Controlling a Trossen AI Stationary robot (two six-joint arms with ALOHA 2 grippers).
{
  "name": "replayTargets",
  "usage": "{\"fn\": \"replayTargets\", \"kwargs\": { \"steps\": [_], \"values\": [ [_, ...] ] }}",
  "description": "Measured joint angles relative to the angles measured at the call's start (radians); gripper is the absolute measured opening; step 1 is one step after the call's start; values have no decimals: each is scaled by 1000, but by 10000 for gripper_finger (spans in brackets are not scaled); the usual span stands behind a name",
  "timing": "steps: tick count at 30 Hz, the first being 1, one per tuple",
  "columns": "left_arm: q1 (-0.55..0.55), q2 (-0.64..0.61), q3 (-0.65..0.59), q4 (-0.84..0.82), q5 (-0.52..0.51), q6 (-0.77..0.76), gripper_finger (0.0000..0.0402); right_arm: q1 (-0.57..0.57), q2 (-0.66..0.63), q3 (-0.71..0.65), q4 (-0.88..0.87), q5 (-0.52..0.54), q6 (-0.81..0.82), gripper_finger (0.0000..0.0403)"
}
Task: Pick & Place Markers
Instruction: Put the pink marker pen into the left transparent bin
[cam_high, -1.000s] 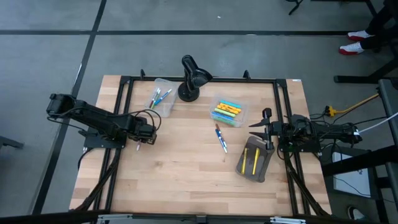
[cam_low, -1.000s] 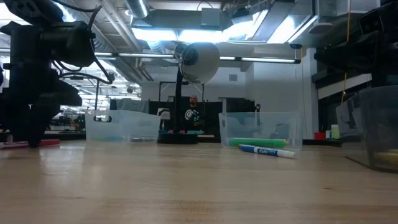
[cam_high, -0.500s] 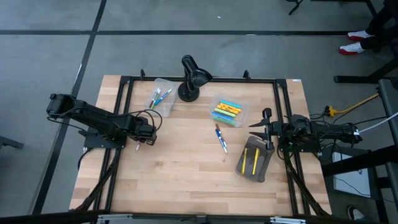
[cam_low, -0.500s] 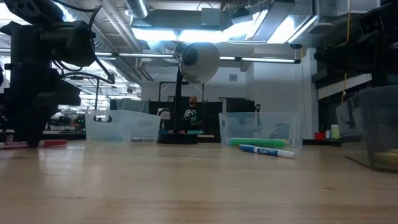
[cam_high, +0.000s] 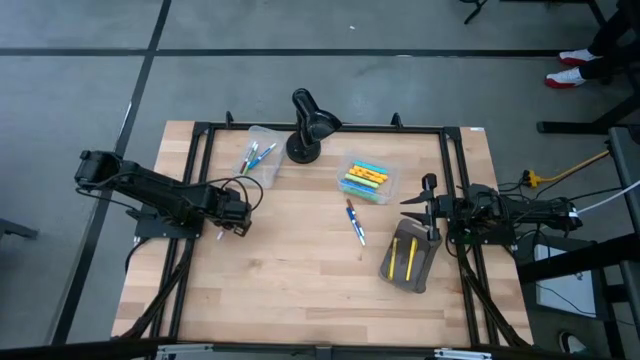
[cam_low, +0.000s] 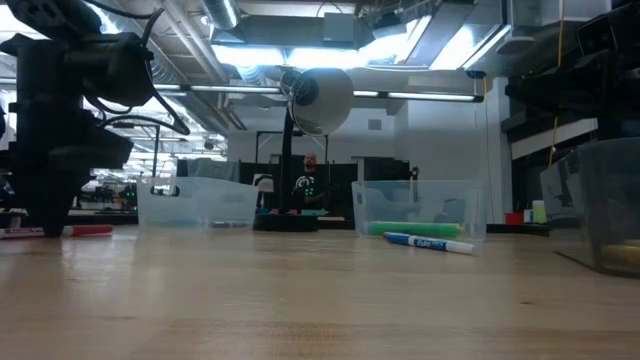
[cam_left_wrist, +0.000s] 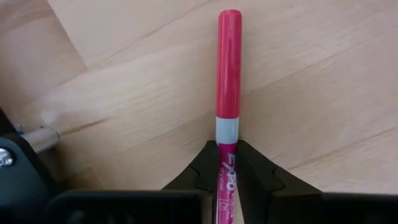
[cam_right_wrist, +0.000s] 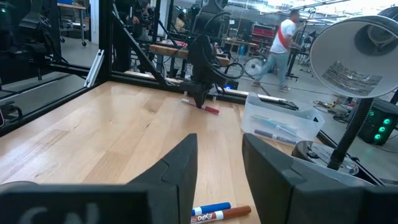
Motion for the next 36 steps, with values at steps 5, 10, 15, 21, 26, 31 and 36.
{"fn": "replayTargets", "kwargs": {
  "steps": [5,10,15,21,26,31,36],
  "values": [
    [-1,0,-1,15,-8,-1,30,0,0,0,0,0,0,126],
    [-23,-4,-3,20,-25,-36,30,0,0,0,0,0,0,126],
    [-61,-14,32,11,-144,-94,30,0,0,0,0,0,0,126],
    [-84,-31,63,43,-234,-104,29,0,0,0,0,0,0,126],
    [-84,-32,63,70,-225,-90,29,0,0,0,0,0,0,126],
    [-85,-32,63,121,-246,-37,29,0,0,0,0,0,0,126],
    [-85,-33,64,218,-300,98,29,0,0,0,0,0,0,126]
  ]
}}
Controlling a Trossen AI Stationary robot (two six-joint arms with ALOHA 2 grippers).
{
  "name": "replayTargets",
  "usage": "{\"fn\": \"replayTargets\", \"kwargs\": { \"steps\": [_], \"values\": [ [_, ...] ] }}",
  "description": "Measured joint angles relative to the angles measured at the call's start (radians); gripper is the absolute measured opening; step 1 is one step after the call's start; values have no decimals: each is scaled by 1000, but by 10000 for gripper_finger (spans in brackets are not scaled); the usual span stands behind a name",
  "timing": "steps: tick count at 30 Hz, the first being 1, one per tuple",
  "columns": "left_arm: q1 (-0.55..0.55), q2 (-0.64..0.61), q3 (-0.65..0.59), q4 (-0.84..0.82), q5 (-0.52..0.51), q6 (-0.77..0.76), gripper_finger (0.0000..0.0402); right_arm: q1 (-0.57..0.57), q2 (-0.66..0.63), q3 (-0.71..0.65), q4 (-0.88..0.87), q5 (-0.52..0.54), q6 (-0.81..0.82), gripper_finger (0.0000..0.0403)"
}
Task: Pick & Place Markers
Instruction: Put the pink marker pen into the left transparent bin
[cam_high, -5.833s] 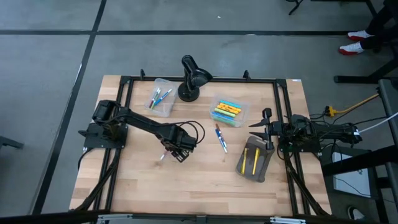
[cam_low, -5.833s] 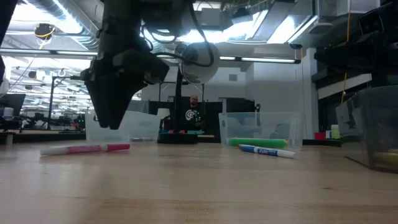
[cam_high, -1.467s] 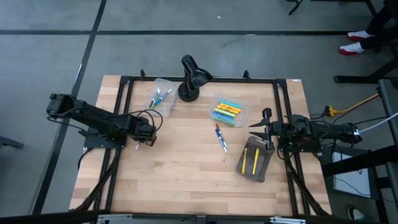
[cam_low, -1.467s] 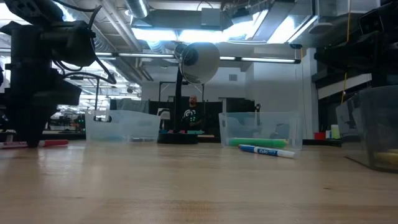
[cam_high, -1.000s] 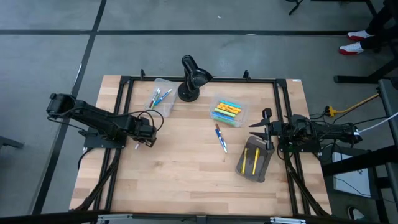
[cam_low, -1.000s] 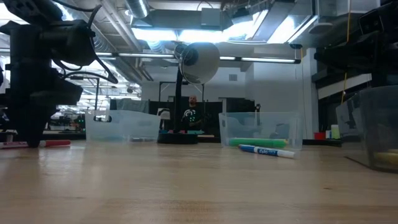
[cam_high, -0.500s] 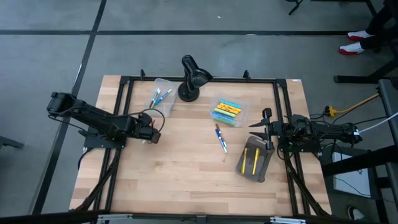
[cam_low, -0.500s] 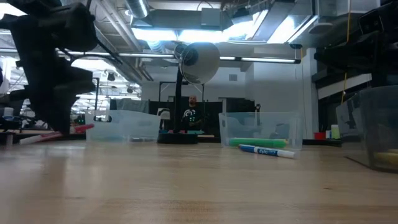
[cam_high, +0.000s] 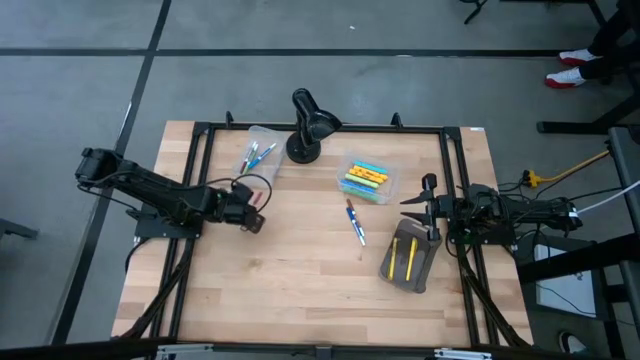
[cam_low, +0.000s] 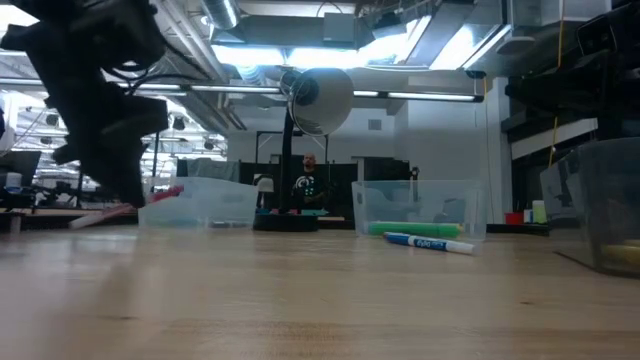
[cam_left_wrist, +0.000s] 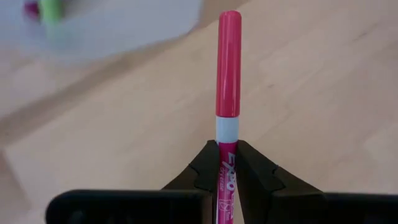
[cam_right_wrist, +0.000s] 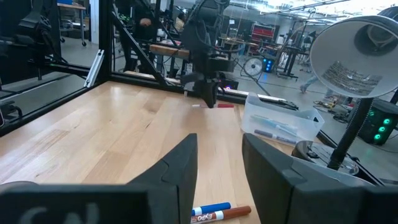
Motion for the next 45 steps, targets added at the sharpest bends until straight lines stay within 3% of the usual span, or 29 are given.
{"fn": "replayTargets", "kwargs": {
  "steps": [9,29,45],
  "values": [
    [6,-1,1,215,-39,284,29,0,0,0,0,0,0,126],
    [167,-3,3,826,-17,791,29,0,0,0,0,0,0,126],
    [336,-3,3,1015,-286,962,29,0,0,0,0,0,0,126]
  ]
}}
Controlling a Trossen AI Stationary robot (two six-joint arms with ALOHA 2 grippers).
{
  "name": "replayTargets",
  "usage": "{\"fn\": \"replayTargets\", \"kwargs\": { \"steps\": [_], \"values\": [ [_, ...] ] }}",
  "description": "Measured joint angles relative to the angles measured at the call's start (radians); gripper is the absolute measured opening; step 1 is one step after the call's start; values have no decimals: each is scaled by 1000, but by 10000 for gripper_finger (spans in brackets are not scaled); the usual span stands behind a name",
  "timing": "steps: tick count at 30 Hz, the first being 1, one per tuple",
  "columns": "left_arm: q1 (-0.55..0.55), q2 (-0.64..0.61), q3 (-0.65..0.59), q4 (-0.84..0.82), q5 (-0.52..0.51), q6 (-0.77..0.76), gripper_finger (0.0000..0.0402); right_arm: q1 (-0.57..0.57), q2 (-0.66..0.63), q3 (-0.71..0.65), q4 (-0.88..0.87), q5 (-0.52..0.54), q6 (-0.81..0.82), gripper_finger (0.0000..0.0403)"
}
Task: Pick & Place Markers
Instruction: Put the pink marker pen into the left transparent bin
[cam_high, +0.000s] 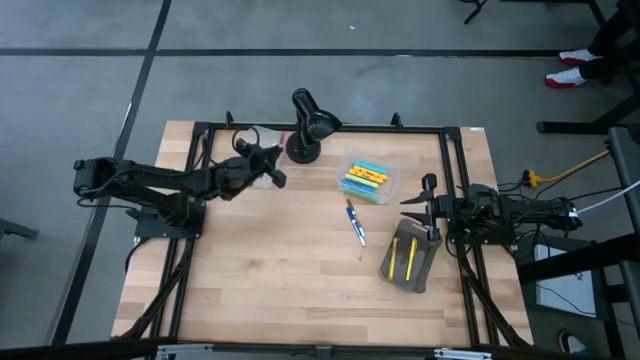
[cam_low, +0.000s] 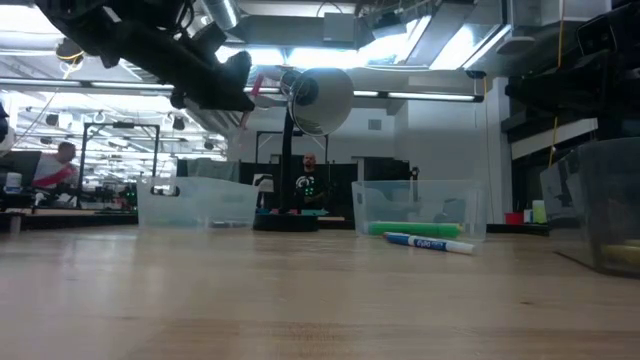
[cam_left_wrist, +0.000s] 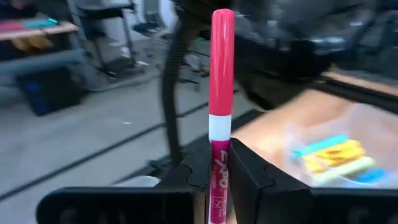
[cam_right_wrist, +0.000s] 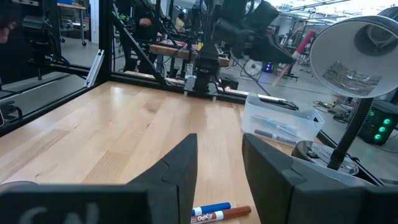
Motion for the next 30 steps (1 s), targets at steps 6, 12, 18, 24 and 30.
{"fn": "replayTargets", "kwargs": {
  "steps": [6,12,18,24,30],
  "values": [
    [37,0,0,1,-100,70,29,0,0,0,0,0,0,126],
    [65,0,0,0,-183,130,29,0,0,0,0,0,0,126],
    [88,0,0,-15,-194,137,29,0,0,0,0,0,0,126],
    [97,0,0,-24,-191,132,29,0,0,0,0,0,0,126],
    [97,0,0,-87,-191,79,29,0,0,0,0,0,0,126]
  ]
}}
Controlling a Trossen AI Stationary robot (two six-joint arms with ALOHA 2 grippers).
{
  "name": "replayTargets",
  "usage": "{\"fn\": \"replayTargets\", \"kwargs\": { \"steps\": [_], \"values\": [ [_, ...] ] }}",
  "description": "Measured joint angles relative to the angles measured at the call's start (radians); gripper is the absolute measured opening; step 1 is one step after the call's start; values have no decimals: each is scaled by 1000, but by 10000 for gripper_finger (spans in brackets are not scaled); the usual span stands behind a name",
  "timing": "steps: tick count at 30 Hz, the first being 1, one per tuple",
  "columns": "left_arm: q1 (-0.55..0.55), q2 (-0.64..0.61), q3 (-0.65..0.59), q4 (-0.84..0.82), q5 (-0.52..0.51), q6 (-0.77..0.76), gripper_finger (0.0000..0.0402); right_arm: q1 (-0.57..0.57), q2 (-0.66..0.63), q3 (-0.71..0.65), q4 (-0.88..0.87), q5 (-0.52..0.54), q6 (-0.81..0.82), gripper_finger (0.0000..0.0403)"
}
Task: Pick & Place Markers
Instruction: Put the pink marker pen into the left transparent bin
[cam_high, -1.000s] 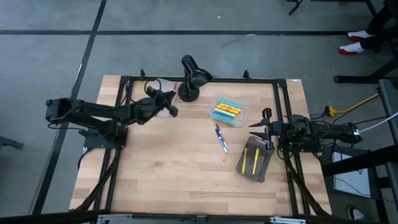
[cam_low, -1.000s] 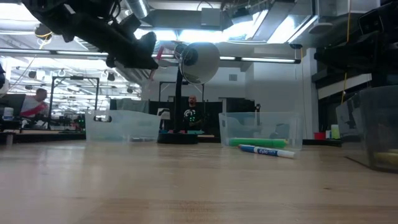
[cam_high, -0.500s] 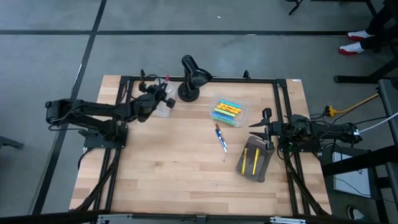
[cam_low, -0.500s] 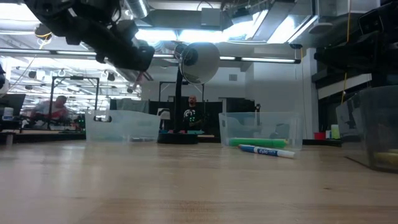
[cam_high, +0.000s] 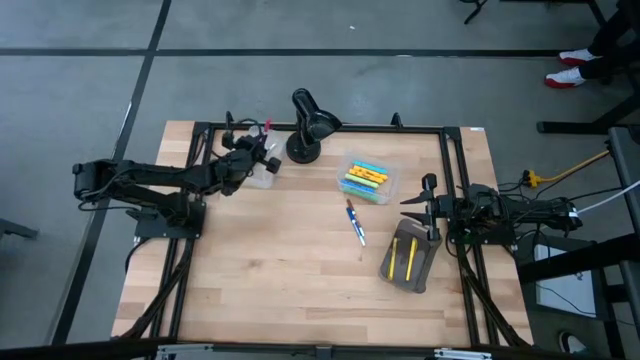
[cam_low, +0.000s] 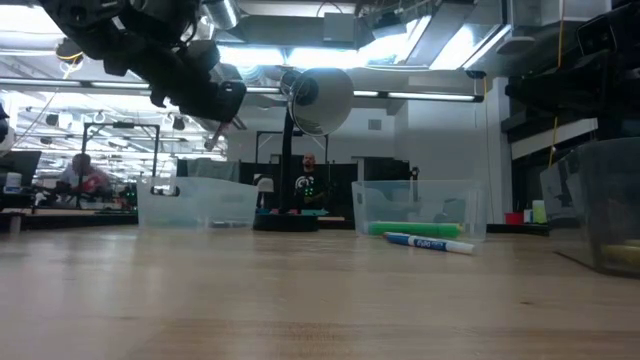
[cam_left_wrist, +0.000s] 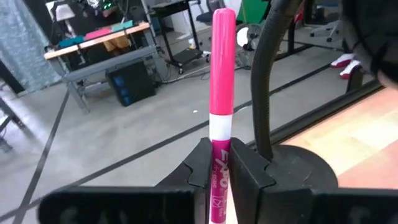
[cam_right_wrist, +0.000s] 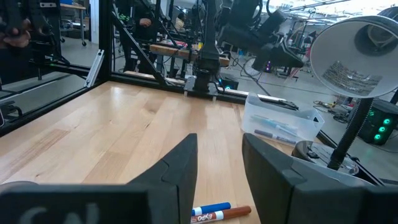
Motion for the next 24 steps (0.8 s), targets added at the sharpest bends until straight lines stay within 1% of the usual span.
{"fn": "replayTargets", "kwargs": {
  "steps": [10,15,19,24],
  "values": [
    [0,0,0,-119,31,-124,29,0,0,0,0,0,0,126],
    [0,0,0,-124,64,-136,29,0,0,0,0,0,0,126],
    [0,0,0,-124,67,-145,32,0,0,0,0,0,0,126],
    [0,0,0,-124,67,-145,46,0,0,0,0,0,0,126]
  ]
}}
